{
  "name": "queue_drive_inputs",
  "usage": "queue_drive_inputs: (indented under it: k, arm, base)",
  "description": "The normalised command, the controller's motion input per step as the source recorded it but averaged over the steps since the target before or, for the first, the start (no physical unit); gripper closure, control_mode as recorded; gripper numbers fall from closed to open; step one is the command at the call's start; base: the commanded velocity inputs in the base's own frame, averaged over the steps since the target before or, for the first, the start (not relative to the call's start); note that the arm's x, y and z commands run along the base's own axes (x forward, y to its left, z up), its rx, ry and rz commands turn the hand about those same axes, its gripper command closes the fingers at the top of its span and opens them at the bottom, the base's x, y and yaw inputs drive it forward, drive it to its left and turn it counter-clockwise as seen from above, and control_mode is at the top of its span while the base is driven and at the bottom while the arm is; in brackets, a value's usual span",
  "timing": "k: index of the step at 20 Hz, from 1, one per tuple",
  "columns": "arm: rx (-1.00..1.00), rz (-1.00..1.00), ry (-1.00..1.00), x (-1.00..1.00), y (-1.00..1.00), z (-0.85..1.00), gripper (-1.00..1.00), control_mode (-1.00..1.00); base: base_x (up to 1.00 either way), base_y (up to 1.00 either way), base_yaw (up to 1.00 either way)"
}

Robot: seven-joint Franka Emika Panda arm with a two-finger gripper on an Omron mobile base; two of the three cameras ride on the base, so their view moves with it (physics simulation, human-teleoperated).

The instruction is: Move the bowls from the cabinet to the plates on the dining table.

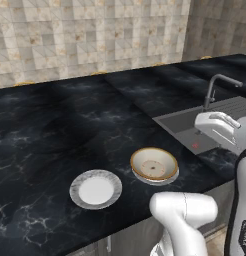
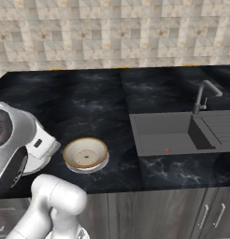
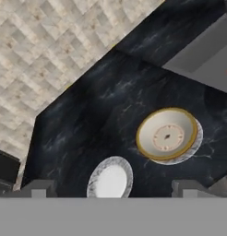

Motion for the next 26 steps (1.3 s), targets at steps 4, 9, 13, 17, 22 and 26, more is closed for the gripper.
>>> queue_drive_inputs:
  k: [4, 9, 13, 17, 22, 26]
  arm:
    - [-0.26, 0.0, 0.0, -0.46, 0.02, 0.77, -1.0, -1.0]
    - [-0.3, 0.0, 0.0, -0.34, -0.01, 0.73, -1.0, -1.0]
    - [-0.27, 0.0, 0.02, -0.21, -0.03, 0.57, -1.0, -1.0]
    - [-0.27, 0.0, 0.0, -0.25, 0.0, 0.26, -1.0, -1.0]
    - [-0.17, 0.0, -0.05, -0.4, 0.0, 0.12, -1.0, -1.0]
    - [0.08, 0.09, -0.01, -0.23, -0.16, 0.0, -1.0, -1.0]
  base:
    - [0.0, 0.0, 0.0]
    - [0.0, 0.0, 0.0]
    - [0.0, 0.0, 0.0]
    - [0.0, 0.0, 0.0]
    - [0.0, 0.0, 0.0]
    - [0.0, 0.0, 0.0]
